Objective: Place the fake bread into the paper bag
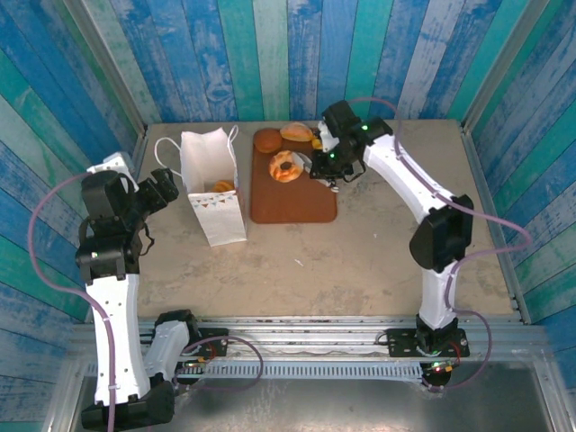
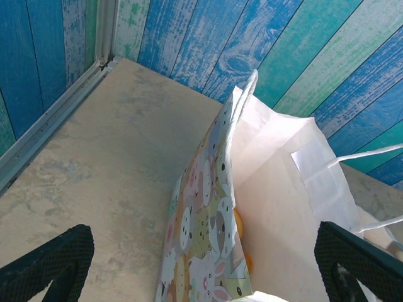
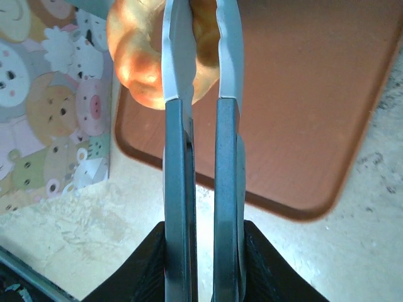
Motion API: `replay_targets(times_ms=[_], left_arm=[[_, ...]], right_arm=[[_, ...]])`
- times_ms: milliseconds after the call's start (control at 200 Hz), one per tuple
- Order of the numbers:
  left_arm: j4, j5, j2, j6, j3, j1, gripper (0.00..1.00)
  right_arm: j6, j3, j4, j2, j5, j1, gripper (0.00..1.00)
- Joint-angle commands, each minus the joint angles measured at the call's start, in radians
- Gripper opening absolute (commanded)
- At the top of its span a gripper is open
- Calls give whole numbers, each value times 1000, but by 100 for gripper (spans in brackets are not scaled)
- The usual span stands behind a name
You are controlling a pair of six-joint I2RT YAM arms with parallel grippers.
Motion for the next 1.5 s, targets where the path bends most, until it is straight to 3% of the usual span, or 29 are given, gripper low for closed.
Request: replay_targets(times_ms=[0,311,546,731,1037,1493], left_arm=[[-2,22,8,-36,-11,0,94],[26,123,76,-56,-69,0,94],[75,169,147,-50,-59,0,100],[125,153,195,-61,-64,4,91],[206,293,263,-77,-75,62,65],[216,361,274,-61,-105,88,50]], right_arm=[[1,-48,2,-128,24,3,29],[31,-114,-74,-393,125,64,29],[92,-120,-125,-499,236,222,29],[119,-72,-138,-536,340,358,29],[104,83,-107,-465,441,535,29],[8,391,22,-159,371,590,28]])
